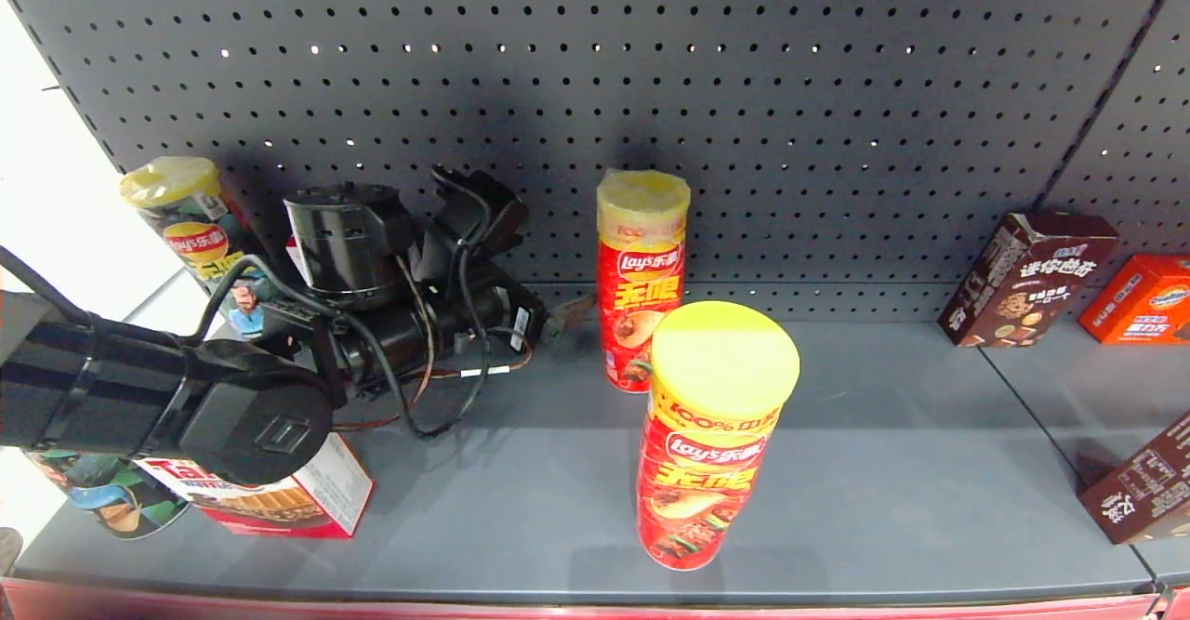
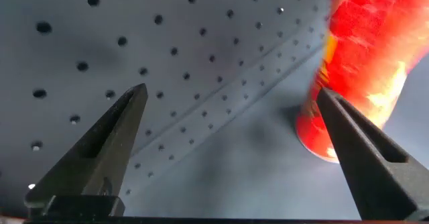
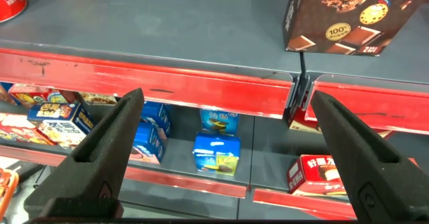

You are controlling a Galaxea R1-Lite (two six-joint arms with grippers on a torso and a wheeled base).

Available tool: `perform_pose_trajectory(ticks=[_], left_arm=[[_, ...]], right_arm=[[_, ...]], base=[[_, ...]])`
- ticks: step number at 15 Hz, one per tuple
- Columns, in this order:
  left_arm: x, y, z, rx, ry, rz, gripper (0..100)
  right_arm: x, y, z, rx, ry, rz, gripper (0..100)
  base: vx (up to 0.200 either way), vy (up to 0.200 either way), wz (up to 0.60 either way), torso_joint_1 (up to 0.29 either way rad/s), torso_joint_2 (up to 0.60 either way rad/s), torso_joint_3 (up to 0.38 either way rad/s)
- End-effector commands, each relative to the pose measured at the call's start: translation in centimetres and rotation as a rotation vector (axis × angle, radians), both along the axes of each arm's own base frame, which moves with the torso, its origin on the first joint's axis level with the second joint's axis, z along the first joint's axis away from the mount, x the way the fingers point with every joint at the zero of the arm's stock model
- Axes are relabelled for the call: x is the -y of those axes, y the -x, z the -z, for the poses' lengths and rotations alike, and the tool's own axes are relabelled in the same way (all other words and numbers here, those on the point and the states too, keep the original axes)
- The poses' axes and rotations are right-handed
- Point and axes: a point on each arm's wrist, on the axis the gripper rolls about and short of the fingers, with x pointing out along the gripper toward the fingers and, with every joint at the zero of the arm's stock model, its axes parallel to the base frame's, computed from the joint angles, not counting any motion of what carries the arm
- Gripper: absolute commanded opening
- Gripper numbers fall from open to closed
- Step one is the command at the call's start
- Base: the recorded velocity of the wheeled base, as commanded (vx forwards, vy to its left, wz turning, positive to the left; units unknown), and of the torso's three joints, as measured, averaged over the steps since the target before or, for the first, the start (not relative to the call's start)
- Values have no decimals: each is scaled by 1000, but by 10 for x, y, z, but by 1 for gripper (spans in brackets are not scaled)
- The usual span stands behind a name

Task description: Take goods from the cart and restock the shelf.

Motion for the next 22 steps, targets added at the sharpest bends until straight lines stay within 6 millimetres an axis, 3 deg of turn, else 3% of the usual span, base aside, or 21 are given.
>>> perform_pose_trajectory(ticks=[1,14,22], left_arm=[[3,-7,5,-9,-4,1,100],[5,-11,1,-2,-1,4,100],[-3,4,-25,28,11,4,100]], right_arm=[[0,0,0,-2,1,0,100],[0,0,0,-2,1,0,100],[0,0,0,-2,1,0,100]], base=[[0,0,0,0,0,0],[0,0,0,0,0,0],[0,0,0,0,0,0]])
